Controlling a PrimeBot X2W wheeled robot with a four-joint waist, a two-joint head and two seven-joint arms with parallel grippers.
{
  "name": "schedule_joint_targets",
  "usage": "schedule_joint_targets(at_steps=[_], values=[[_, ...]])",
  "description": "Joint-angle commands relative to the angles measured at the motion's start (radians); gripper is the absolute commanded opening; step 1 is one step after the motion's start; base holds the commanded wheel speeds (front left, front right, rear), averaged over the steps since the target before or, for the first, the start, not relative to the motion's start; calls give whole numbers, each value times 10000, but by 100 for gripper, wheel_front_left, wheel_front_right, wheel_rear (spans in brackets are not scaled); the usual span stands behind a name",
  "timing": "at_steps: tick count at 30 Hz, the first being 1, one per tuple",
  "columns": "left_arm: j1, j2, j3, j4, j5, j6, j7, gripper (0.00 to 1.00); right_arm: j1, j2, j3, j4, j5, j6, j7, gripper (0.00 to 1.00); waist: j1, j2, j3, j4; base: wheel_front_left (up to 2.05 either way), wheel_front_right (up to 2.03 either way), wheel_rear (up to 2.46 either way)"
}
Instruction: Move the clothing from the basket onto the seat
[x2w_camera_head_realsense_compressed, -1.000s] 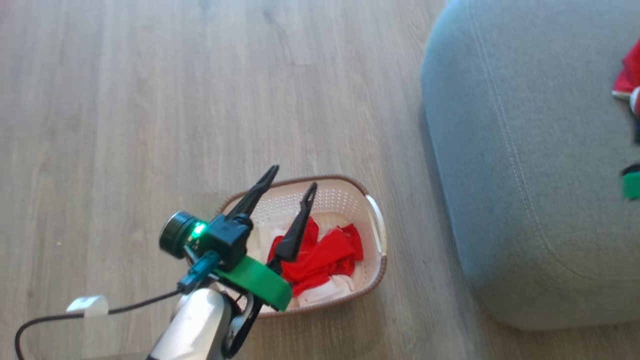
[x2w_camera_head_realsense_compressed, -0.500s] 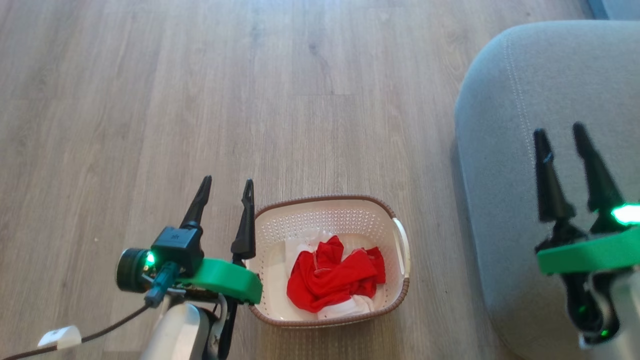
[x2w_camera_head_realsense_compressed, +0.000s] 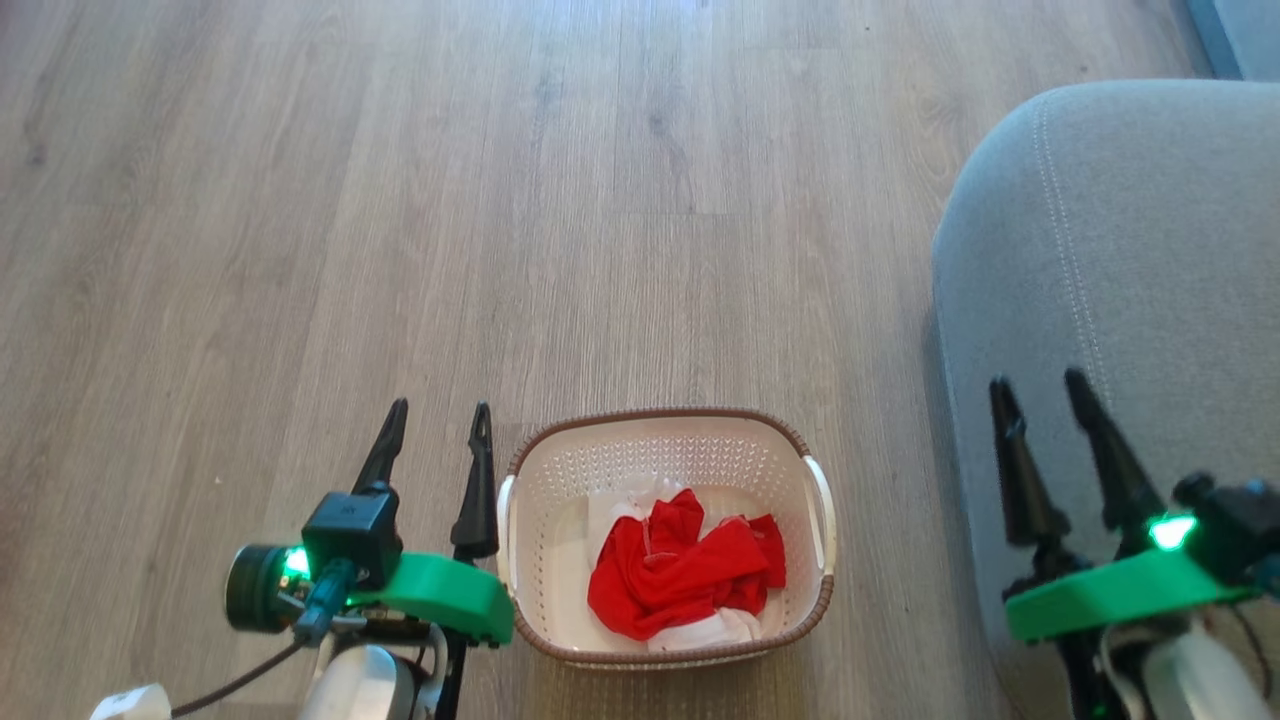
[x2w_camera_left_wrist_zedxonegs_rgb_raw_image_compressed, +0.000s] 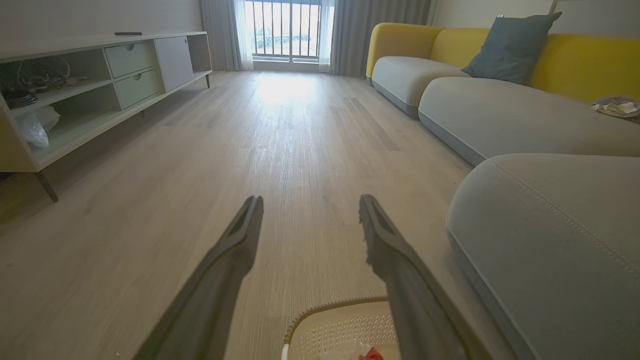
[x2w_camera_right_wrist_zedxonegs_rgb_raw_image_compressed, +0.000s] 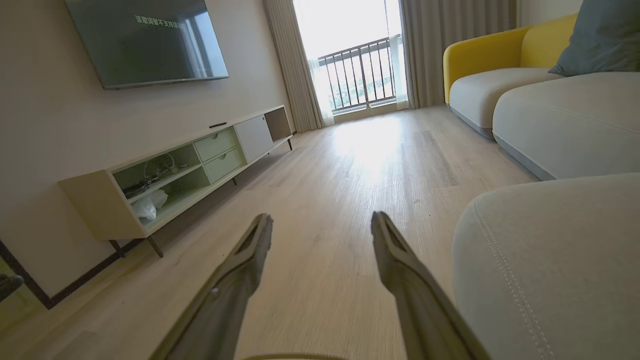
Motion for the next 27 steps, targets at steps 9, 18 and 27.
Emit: schedule_joint_targets(at_steps=[9, 18, 27], values=[[-84, -12, 408, 82, 28, 193, -51, 100, 289, 370, -93, 235, -397, -2, -22, 100, 1, 0, -179, -18, 0, 0, 0], [-40, -12, 365, 266, 16, 100, -51, 100, 334, 409, -126, 466, -410, -2, -22, 100, 1, 0, -232, -35, 0, 0, 0], [-97, -12, 303, 360, -21, 21, -51, 100, 272, 429, -269, 513, -438, -2, -22, 100, 1, 0, -178, -10, 0, 0, 0]])
